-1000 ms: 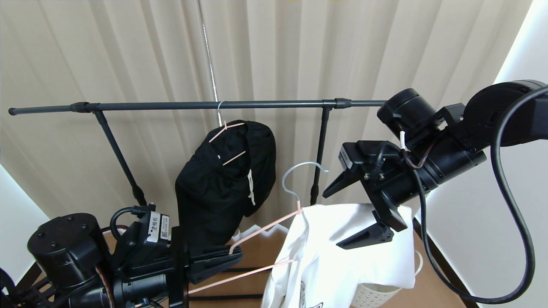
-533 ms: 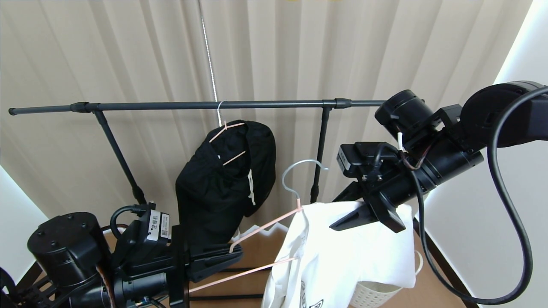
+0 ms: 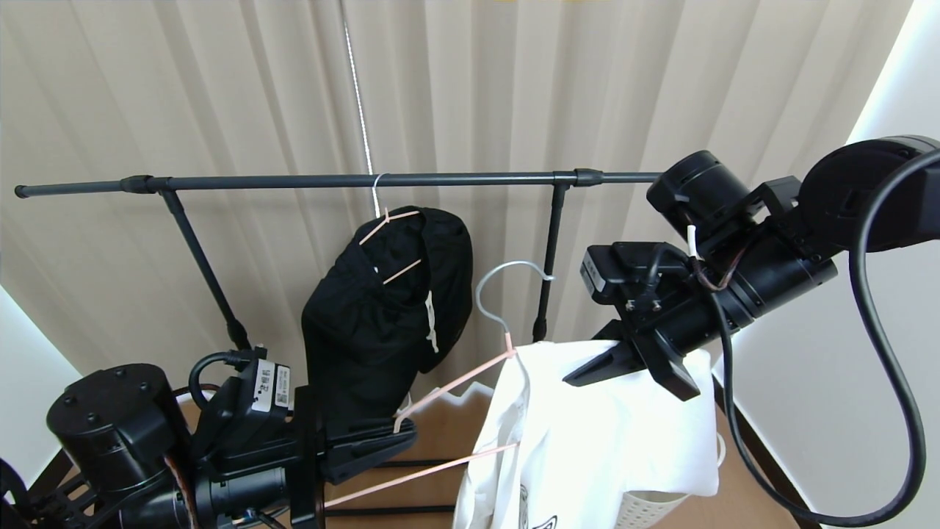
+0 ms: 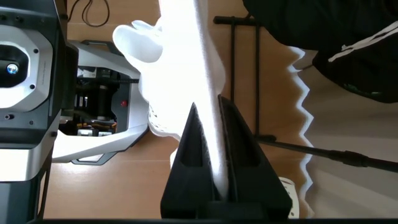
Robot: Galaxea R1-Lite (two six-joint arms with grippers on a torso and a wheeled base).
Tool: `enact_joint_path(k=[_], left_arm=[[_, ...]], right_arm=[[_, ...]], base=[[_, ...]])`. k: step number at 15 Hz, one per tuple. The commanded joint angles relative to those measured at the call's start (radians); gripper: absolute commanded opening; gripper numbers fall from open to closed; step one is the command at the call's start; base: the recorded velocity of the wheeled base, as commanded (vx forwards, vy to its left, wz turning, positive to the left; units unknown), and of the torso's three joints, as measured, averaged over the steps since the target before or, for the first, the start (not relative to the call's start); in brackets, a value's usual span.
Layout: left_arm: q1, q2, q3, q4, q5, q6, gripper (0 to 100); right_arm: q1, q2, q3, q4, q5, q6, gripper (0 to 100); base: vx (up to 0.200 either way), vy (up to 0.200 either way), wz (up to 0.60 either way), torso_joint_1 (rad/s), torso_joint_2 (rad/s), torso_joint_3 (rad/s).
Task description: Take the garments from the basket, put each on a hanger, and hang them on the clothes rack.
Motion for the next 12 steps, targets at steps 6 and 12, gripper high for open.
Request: enact_joint_path(k=[6,12], left_arm=[[0.0,0.0,0.0,-0.001,0.0,0.002,0],[0.002,0.006,-0.002,-0.001,0.0,-0.007,100]], right_arm=[[0.001,-0.03,0.017,0.004,0.0,0.0,0],[0.002,-0.044,0.018,0.01,0.0,0.0,0]], base=[[0.0,0.0,0.0,0.0,0.0,0.0],[0.0,0.0,0.0,0.0,0.0,0.0]])
